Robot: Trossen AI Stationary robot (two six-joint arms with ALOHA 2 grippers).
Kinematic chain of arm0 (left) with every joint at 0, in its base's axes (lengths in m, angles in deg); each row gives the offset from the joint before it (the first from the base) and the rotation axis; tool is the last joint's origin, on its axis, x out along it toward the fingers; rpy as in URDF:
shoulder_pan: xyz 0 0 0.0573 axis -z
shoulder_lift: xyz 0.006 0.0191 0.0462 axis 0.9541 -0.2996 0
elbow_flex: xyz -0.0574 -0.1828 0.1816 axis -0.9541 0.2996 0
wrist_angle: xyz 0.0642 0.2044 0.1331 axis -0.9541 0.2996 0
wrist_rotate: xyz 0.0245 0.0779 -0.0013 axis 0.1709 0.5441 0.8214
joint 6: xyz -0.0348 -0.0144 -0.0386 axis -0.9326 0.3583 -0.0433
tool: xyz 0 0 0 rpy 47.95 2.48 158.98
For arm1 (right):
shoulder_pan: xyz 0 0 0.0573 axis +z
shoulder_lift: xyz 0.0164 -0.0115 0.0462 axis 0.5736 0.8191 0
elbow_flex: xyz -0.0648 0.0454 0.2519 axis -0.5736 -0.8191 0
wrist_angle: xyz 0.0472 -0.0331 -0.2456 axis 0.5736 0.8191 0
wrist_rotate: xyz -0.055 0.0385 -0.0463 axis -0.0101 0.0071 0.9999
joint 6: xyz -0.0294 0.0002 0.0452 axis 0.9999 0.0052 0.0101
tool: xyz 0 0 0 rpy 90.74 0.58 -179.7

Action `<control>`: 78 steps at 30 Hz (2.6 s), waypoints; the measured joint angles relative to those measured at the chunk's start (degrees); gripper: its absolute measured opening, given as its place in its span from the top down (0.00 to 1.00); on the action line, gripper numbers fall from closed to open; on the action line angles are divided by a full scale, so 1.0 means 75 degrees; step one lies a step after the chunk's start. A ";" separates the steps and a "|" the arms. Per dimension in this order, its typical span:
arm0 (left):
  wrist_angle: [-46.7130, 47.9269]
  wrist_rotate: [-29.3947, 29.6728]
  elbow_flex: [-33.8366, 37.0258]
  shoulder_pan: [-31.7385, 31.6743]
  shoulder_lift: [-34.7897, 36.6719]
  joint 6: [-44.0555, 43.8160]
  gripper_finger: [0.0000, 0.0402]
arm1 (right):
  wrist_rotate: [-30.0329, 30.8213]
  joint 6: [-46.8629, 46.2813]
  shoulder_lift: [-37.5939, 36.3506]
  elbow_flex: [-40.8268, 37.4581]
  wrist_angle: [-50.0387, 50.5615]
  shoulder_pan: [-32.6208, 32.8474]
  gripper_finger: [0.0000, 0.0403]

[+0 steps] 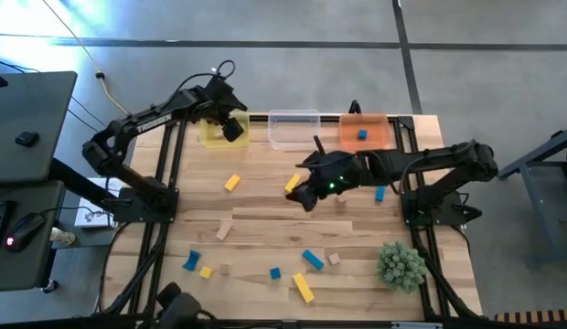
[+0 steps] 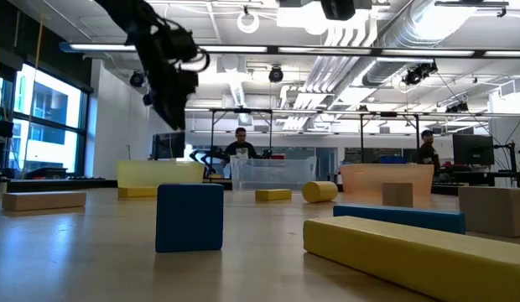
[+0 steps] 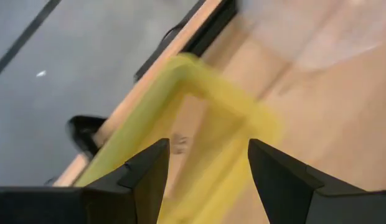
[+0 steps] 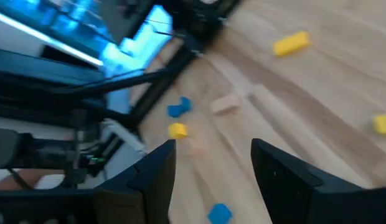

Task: Sort & place blocks by color
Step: Put the yellow block into the transparent bin

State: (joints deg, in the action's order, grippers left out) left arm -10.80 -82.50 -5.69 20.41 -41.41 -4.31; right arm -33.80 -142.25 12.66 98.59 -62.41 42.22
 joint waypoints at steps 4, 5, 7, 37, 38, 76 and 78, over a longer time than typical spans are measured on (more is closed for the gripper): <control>0.0158 -0.0365 -0.0003 0.0437 0.0565 -0.0519 0.48 | 0.0061 -0.0049 0.0000 0.0000 -0.0364 0.0359 0.51; 0.0211 -0.0398 -0.0003 0.0558 0.0685 -0.0601 0.48 | 0.0086 -0.0057 0.0000 0.0000 -0.0365 0.0442 0.51; 0.0377 -0.0400 -0.0003 0.0798 0.0885 -0.0784 0.48 | 0.0131 -0.0162 0.0000 0.0000 -0.0376 0.0603 0.51; 0.2000 -0.0151 -0.0003 0.4040 0.1880 -0.3372 0.48 | 0.0102 -0.2213 0.1633 0.0000 0.0239 0.2275 0.51; 0.2006 -0.0119 -0.0003 0.4078 0.1880 -0.3412 0.48 | 0.0105 -0.2306 0.1741 0.0000 0.0256 0.2326 0.51; 0.2014 -0.0096 -0.0003 0.4175 0.1874 -0.3797 0.48 | -0.0066 -0.4607 0.4364 0.1157 0.1431 0.3213 0.51; 0.2013 -0.0073 -0.0003 0.4175 0.1874 -0.3797 0.48 | -0.0006 -0.4603 0.4422 0.1157 0.1417 0.3239 0.51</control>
State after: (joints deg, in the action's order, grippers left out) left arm 4.30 -83.05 -5.71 51.72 -27.35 -32.79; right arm -33.85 -176.78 45.83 107.27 -51.78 66.51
